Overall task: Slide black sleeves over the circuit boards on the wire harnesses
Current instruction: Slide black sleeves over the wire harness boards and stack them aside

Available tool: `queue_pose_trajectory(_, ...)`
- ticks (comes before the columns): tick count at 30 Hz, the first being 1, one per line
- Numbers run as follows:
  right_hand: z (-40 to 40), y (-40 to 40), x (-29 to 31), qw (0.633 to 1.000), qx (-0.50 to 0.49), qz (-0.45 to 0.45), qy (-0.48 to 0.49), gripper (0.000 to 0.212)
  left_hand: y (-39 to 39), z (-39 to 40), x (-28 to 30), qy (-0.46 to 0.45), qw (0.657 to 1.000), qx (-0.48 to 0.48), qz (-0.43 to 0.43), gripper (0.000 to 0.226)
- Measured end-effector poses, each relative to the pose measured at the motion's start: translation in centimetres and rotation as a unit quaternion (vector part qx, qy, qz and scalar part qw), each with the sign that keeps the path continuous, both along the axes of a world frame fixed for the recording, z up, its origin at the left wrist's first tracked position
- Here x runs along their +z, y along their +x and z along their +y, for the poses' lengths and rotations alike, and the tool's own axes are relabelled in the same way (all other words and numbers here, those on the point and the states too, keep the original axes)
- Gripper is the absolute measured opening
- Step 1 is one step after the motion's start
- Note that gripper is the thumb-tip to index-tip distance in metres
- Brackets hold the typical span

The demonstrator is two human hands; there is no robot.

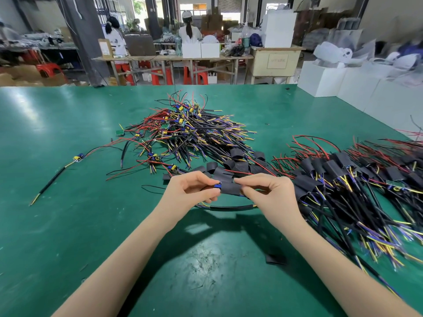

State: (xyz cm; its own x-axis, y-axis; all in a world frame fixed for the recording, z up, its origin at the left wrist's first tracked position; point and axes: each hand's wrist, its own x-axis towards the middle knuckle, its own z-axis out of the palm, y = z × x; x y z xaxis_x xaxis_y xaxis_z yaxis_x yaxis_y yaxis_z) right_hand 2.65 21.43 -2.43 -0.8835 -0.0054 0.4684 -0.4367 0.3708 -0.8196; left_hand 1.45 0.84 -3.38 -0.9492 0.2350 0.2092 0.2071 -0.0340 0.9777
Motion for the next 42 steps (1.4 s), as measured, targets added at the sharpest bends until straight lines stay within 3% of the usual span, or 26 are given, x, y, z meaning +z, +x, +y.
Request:
queue_pose_trajectory(10, -0.2, 0.1, -0.1, 0.996, -0.03, -0.063, -0.059, 0.025, 0.0, -0.4, 0.6, -0.015, 1.0, 0.004, 0.015, 0.024)
queue_pose_trajectory(18, -0.9, 0.7, -0.5, 0.997, -0.033, -0.061, 0.046, 0.018, -0.1, -0.1, 0.3, -0.028, 0.999, 0.016, 0.011, 0.015)
queue_pose_trajectory(25, -1.4, 1.1, -0.5, 0.995, -0.025, 0.006, 0.097, 0.017, -0.1, -0.1, -0.1, -0.029, 1.0, 0.005, -0.009, 0.016)
queue_pose_trajectory(28, -1.1, 1.2, 0.0, 0.993, 0.009, 0.028, 0.111, 0.027, -0.1, -0.3, 0.1, -0.021, 1.0, -0.003, -0.009, 0.017)
queue_pose_trajectory(32, -0.6, 1.3, 1.3, 0.976, 0.018, 0.134, 0.17, 0.032, -0.1, -0.5, 1.0, -0.004, 1.0, -0.001, 0.013, 0.024)
queue_pose_trajectory(34, 0.2, 1.3, 2.2, 0.961, -0.021, 0.196, 0.195, 0.03, -0.2, -0.8, 1.3, -0.007, 0.999, 0.025, 0.041, 0.034)
queue_pose_trajectory(37, 2.7, 1.3, 4.0, 0.923, -0.195, 0.215, 0.254, 0.023, -0.6, -1.3, 1.4, -0.023, 0.993, 0.091, 0.07, 0.036)
queue_pose_trajectory(39, 4.8, 1.1, 5.1, 0.878, -0.327, 0.132, 0.324, 0.017, -1.0, -1.6, 1.2, -0.025, 0.988, 0.14, 0.062, 0.038)
queue_pose_trajectory(42, 7.5, 0.8, 5.3, 0.828, -0.389, -0.028, 0.403, 0.017, -1.5, -1.8, 0.6, -0.029, 0.983, 0.175, 0.047, 0.04)
